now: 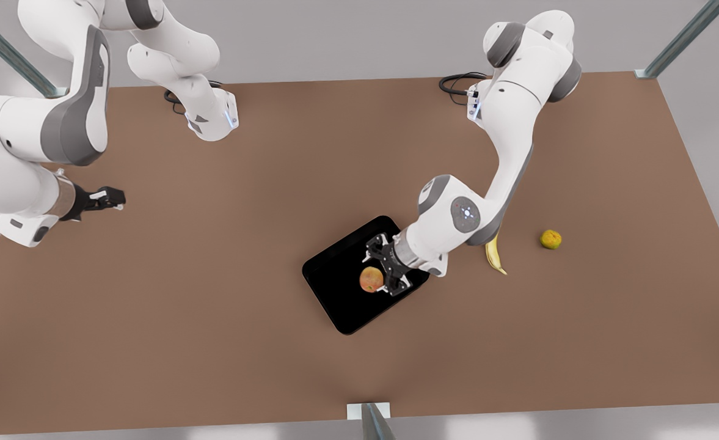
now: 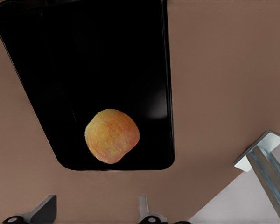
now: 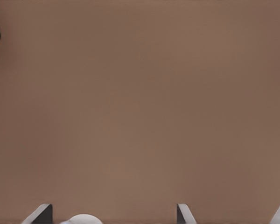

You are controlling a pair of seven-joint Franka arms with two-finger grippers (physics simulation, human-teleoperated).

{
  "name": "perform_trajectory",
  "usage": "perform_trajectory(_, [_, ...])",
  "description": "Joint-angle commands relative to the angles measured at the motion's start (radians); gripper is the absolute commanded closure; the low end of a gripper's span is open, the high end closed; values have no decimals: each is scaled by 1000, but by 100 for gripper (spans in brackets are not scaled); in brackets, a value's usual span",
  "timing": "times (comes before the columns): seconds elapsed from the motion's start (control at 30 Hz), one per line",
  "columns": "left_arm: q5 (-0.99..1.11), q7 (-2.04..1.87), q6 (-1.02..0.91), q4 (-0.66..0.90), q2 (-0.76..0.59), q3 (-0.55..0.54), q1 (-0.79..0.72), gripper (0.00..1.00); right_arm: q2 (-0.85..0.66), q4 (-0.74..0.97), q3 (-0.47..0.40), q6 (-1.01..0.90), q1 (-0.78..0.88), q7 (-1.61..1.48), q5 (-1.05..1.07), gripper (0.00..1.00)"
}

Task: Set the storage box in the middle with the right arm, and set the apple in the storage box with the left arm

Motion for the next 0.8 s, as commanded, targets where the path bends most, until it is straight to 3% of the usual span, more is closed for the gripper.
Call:
perform_trajectory(0.0, [22, 3, -1, -1, -2, 0, 1, 0, 0, 0, 0, 0, 0, -2, 0, 0])
perform_trajectory(0.07, [58, 185, -16, -45, -60, 6, 35, 0, 0, 3, 0, 0, -1, -3, -1, 0])
perform_trajectory(0.13, [55, 387, -87, -74, -157, 123, 69, 0, -3, 3, 0, 0, -4, -2, -1, 0])
perform_trajectory(0.23, [78, 1110, -131, -151, -273, 181, 184, 0, -22, 6, 38, 5, -4, 59, -49, 0])
perform_trajectory(0.3, [246, 1646, -137, -267, -362, 184, 228, 0, -26, 6, 40, 9, -4, 64, -49, 0])
perform_trajectory(0.37, [240, 2176, -404, -321, -520, 263, 229, 0, -25, 6, 40, 9, -6, 63, -49, 0])
perform_trajectory(0.43, [211, 2371, -741, -301, -651, 269, 227, 0, -25, 6, 40, 9, -10, 63, -49, 0])
perform_trajectory(0.47, [168, 2497, -823, -301, -700, 331, 222, 0, -25, 6, 40, 9, -10, 63, -49, 0])
perform_trajectory(0.5, [147, 2508, -837, -300, -706, 398, 204, 0, -25, 6, 40, 9, -10, 61, -49, 0])
perform_trajectory(0.6, [188, 2449, -915, -71, -522, 384, 184, 0, -25, 6, 40, 9, -12, 61, -49, 0])
perform_trajectory(0.77, [185, 2437, -860, -79, -500, 387, 169, 0, -23, 5, 40, 9, -12, 61, -49, 0])
